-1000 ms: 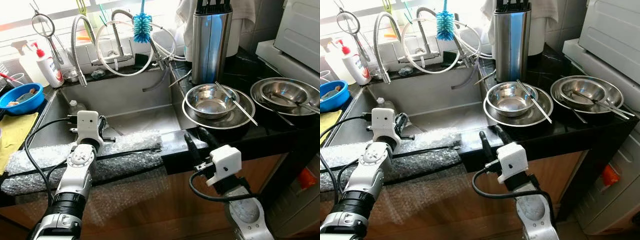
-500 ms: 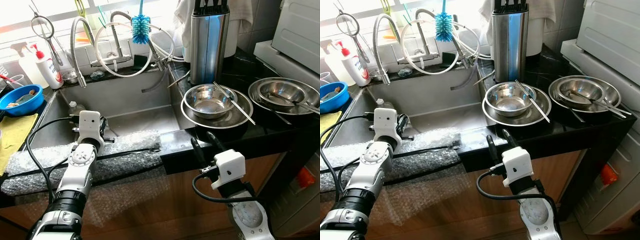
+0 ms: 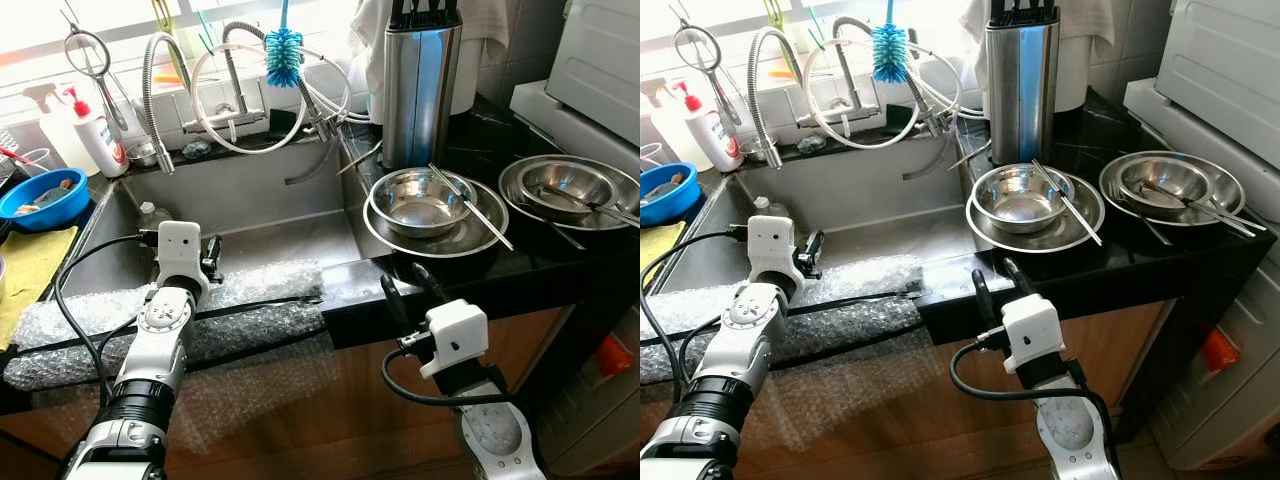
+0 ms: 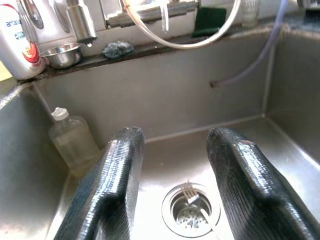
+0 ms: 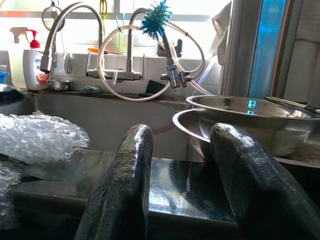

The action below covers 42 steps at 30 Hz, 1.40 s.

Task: Kitchen organization

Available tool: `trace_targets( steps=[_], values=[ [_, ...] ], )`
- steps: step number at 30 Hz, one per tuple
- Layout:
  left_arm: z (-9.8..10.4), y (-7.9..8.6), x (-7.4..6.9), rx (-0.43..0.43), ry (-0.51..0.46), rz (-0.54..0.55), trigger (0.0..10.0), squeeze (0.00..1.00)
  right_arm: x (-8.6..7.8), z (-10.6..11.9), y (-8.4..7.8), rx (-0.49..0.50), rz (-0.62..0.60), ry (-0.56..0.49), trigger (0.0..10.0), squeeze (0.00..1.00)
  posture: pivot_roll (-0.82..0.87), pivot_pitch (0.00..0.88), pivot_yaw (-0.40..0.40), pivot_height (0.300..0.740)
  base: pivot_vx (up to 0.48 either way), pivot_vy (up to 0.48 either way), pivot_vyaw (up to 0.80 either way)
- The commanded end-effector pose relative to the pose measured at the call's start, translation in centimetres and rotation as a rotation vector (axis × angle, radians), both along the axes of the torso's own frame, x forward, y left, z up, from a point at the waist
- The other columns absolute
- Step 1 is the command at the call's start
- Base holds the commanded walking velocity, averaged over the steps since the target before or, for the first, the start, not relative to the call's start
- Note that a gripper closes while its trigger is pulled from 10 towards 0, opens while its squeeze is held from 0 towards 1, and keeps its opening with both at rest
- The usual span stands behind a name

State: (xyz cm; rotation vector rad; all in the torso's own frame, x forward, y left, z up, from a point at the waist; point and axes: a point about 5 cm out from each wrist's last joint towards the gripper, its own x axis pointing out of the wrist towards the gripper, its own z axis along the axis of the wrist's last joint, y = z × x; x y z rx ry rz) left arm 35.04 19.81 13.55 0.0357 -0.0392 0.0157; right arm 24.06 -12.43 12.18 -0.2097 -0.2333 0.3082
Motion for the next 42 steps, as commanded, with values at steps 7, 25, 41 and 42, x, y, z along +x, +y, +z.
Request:
trace_targets(
  steps=[7,25,41,42],
  values=[
    [6.8,3.9,-1.4,-0.014,-0.252,0.006,10.0,0.0,0.2,0.0,0.6,0.014,0.01,-0.008,10.0,0.0,-0.12,0.0,0.17,0.74,0.0,0.0,0.0],
    [4.1,7.2,-9.1,-0.028,-0.184,0.03,10.0,0.0,0.0,-0.3,0.6,0.02,0.008,-0.01,10.0,0.0,-0.11,0.0,0.183,0.74,0.0,0.0,0.0],
    [1.1,4.1,-12.4,-0.158,-0.098,0.029,10.0,0.0,-0.2,-0.5,0.7,0.025,0.007,-0.014,10.0,0.0,-0.12,0.0,0.185,0.74,0.0,0.0,0.0],
    [1.1,4.0,-12.4,-0.159,-0.097,0.029,10.0,0.0,-0.2,-0.5,0.7,0.025,0.007,-0.014,10.0,0.0,-0.12,0.0,0.185,0.74,0.0,0.0,0.0]
  ],
)
